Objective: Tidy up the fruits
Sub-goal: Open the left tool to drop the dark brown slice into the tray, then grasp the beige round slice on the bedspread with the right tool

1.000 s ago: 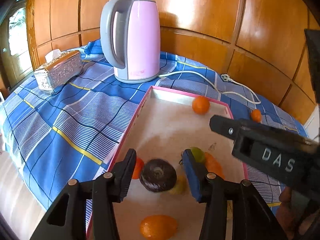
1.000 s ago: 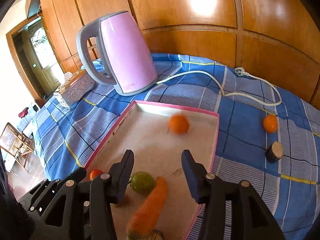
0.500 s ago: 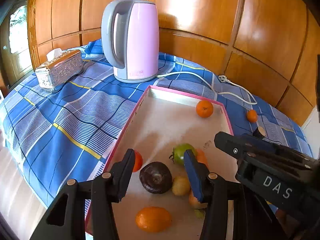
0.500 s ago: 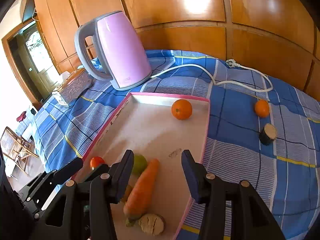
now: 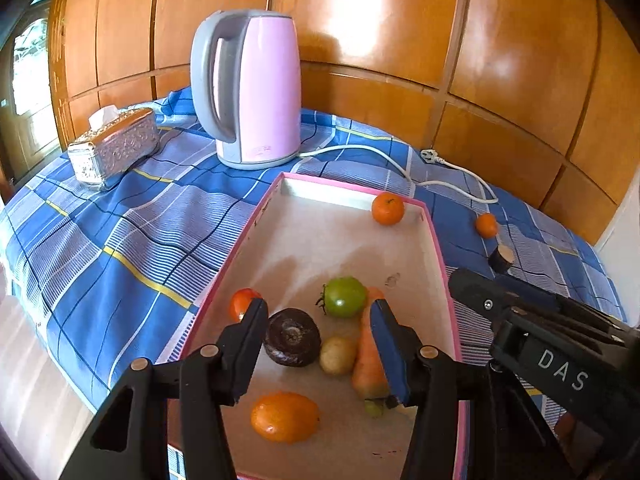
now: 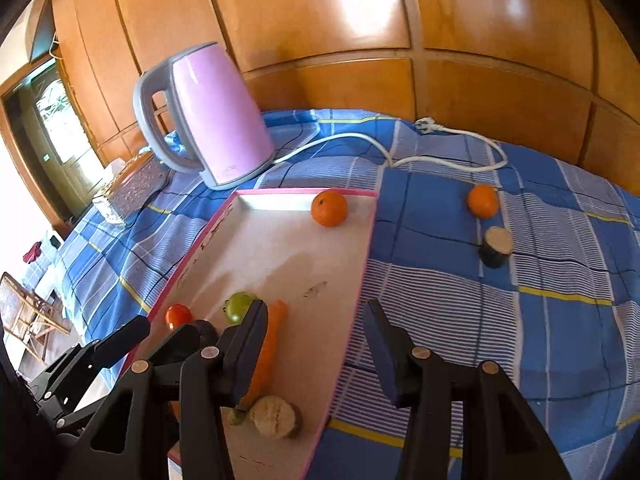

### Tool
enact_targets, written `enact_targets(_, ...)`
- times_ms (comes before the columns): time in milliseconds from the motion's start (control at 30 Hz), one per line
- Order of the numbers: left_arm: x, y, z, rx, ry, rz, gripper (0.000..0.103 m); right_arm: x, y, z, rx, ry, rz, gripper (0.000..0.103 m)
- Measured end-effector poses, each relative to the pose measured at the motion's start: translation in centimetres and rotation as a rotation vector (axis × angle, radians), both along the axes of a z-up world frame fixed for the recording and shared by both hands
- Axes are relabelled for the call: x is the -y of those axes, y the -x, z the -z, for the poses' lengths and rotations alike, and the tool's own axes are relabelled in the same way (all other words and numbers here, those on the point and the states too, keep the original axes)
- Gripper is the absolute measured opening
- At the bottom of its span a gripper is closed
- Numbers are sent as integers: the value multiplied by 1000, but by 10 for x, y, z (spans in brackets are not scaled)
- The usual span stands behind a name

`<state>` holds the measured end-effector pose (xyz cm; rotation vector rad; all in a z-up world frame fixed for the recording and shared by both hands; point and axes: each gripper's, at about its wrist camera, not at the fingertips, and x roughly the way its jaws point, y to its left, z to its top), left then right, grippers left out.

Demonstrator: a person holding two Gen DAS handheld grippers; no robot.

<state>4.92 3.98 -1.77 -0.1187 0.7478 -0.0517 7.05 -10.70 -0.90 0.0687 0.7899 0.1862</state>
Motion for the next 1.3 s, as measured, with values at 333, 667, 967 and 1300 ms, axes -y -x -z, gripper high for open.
enact_targets(333,22,10,-2,6,-23,64,54,32,10,4,-2,-18,90,50)
enact_targets(667,45,8,-3,3,-35,125,54,85,14,14,-29,-44,224,50)
enact_targets(967,72,-2,-5,2,-33,191,54,119,11,25,-60,-48,297,50)
enact_targets(1300,88,-17,4,-37,-24,211,54,139,-1,36,-92,-50,324,50)
